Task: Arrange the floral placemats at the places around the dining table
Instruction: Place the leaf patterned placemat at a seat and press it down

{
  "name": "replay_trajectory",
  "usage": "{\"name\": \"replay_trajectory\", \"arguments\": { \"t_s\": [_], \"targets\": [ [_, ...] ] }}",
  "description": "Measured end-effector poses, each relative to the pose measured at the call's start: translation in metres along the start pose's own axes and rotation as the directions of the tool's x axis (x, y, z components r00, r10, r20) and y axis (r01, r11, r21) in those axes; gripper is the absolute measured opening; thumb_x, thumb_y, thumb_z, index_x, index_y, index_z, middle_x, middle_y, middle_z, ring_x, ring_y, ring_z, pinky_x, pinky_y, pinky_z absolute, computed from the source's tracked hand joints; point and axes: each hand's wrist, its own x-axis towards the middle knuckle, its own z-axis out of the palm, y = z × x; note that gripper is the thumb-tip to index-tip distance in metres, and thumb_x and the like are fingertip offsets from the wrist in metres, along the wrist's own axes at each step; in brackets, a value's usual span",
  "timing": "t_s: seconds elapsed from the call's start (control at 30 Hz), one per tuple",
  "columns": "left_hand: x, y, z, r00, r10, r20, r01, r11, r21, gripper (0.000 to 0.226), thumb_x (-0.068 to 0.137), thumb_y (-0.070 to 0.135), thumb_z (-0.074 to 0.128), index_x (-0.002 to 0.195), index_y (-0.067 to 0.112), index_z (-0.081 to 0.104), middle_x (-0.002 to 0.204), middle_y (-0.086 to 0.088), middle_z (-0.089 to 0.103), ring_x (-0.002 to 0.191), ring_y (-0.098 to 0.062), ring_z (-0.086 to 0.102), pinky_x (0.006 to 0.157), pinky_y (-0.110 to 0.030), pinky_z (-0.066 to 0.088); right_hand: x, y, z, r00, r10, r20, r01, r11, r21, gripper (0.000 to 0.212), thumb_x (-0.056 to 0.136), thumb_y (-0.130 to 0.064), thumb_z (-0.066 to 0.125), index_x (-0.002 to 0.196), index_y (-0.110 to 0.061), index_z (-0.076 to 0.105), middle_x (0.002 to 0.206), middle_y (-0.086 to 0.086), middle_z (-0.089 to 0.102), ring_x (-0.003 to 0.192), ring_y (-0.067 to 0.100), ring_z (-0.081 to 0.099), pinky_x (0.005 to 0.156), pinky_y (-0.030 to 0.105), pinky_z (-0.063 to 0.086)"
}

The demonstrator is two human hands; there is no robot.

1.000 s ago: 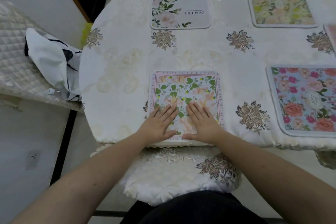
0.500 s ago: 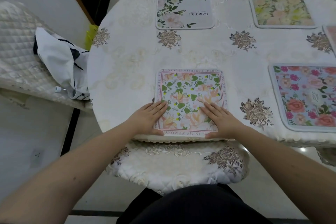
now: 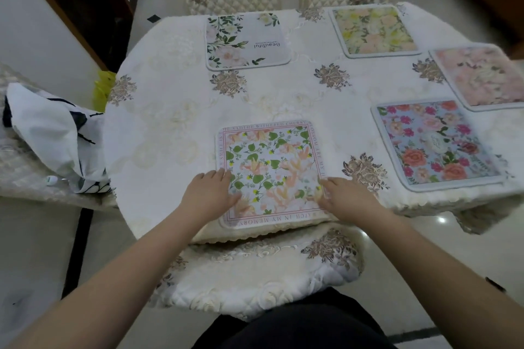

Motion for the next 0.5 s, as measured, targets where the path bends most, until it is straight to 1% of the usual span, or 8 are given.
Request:
{"name": "replay_trajectory", "arguments": {
  "t_s": [0.1, 0.23, 0.33, 0.4, 0.5],
  "targets": [
    [0.009, 0.027, -0.013, 0.999, 0.041, -0.025, -0.042, 0.999, -0.005, 0.078, 0.099, 0.065, 0.020, 0.159, 0.015, 0.012, 0.166, -0.004, 0.021, 0.152, -0.021, 0.021, 0.122, -0.040, 0.019, -0.014, 0.006, -0.002, 0.997, 0.027, -0.074, -0.022, 0.997, 0.074, 0.065, 0.102, -0.055, 0.028, 0.156, -0.022, 0.018, 0.161, 0.005, 0.028, 0.146, 0.024, 0.030, 0.115, 0.043, 0.027],
    [0.019, 0.063, -0.030, 0.993, 0.104, -0.050, -0.105, 0.994, -0.020, 0.078, 0.097, 0.067, 0.014, 0.160, 0.021, 0.006, 0.168, 0.000, 0.010, 0.154, -0.018, 0.009, 0.123, -0.043, 0.005, -0.028, 0.016, 0.000, 0.990, 0.025, -0.139, -0.009, 0.993, 0.117, 0.065, 0.104, -0.053, 0.024, 0.158, -0.020, 0.011, 0.164, 0.005, 0.020, 0.150, 0.021, 0.021, 0.119, 0.041, 0.021],
    [0.029, 0.099, -0.046, 0.985, 0.167, -0.046, -0.169, 0.985, -0.037, 0.078, 0.097, 0.068, 0.015, 0.160, 0.022, 0.003, 0.168, -0.001, 0.003, 0.155, -0.018, 0.003, 0.123, -0.041, 0.000, -0.040, 0.034, 0.006, 0.968, 0.063, -0.243, -0.029, 0.990, 0.139, 0.065, 0.104, -0.053, 0.021, 0.158, -0.019, 0.010, 0.165, 0.003, 0.016, 0.151, 0.019, 0.017, 0.122, 0.038, 0.015],
    [0.035, 0.128, -0.058, 0.975, 0.216, -0.054, -0.219, 0.974, -0.065, 0.078, 0.097, 0.068, 0.016, 0.160, 0.023, 0.002, 0.168, 0.000, 0.000, 0.155, -0.018, 0.000, 0.123, -0.039, -0.001, -0.052, 0.049, 0.011, 0.948, 0.112, -0.297, -0.063, 0.983, 0.172, 0.067, 0.103, -0.054, 0.020, 0.159, -0.019, 0.009, 0.166, 0.001, 0.012, 0.152, 0.018, 0.012, 0.122, 0.038, 0.008],
    [0.049, 0.179, -0.077, 0.960, 0.268, -0.080, -0.274, 0.958, -0.079, 0.077, 0.097, 0.069, 0.016, 0.160, 0.025, 0.004, 0.169, 0.001, 0.000, 0.155, -0.017, -0.002, 0.123, -0.040, -0.002, -0.069, 0.078, 0.021, 0.929, 0.202, -0.311, -0.138, 0.967, 0.213, 0.068, 0.103, -0.055, 0.019, 0.159, -0.019, 0.006, 0.167, 0.000, 0.005, 0.153, 0.017, 0.002, 0.121, 0.038, -0.006]
  ]
}}
